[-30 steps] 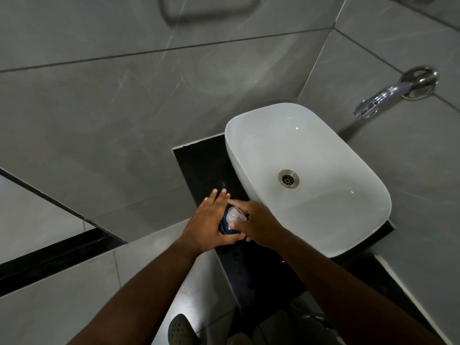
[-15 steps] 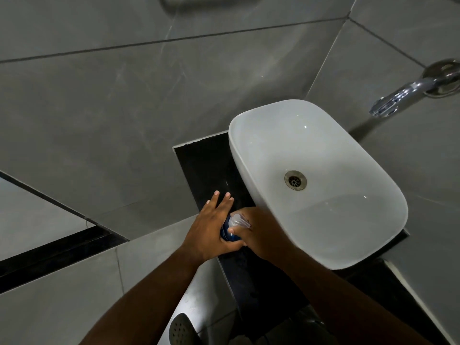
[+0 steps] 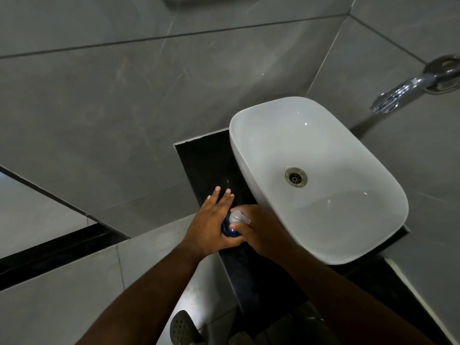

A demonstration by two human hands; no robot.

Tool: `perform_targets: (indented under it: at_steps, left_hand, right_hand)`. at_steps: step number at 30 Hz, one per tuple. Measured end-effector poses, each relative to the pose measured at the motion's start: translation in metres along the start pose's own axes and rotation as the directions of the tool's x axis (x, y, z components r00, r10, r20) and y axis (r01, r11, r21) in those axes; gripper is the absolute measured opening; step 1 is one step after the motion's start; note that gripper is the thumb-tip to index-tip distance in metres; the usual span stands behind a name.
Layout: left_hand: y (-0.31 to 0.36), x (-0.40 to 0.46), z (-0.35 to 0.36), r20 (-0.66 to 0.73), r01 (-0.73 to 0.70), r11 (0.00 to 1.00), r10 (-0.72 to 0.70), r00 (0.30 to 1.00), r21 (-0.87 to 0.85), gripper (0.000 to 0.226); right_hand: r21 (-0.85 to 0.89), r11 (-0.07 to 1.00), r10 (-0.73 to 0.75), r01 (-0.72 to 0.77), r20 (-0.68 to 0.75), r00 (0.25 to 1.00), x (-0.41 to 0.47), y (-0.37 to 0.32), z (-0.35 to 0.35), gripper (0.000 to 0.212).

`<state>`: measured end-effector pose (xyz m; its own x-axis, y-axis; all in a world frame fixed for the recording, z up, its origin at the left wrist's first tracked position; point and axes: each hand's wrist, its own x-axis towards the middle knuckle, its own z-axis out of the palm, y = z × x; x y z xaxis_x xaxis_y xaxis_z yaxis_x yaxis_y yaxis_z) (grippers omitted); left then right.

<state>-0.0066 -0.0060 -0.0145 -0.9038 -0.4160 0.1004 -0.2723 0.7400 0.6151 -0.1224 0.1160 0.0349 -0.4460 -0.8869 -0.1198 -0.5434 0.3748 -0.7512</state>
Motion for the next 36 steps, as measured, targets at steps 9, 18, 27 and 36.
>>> perform_targets:
  at_steps: [9, 18, 27, 36]
  left_hand:
    - [0.004, 0.000, -0.002, 0.006, 0.029, 1.000, -0.029, 1.000, -0.004, 0.105]
    - [0.001, 0.002, -0.002, 0.042, 0.021, 0.998, -0.023, 0.999, 0.056, 0.113]
    - [0.001, 0.000, 0.002, 0.024, 0.060, 0.997, -0.061, 0.998, 0.041, 0.111]
    - [-0.001, -0.001, 0.007, 0.026, 0.104, 0.994, -0.104, 0.994, 0.018, 0.114]
  right_hand:
    - [0.102, 0.975, 0.185, -0.196, 0.110, 0.977, 0.001, -0.006, -0.003, 0.045]
    - [-0.468, 0.767, -0.268, 0.440, 0.390, 0.881, 0.011, -0.039, -0.063, 0.041]
    - [-0.516, 0.756, -0.172, 0.402, 0.435, 0.884, 0.021, -0.058, -0.069, 0.033]
    - [-0.532, 0.786, -0.082, 0.315, 0.415, 0.906, 0.018, -0.068, -0.068, 0.030]
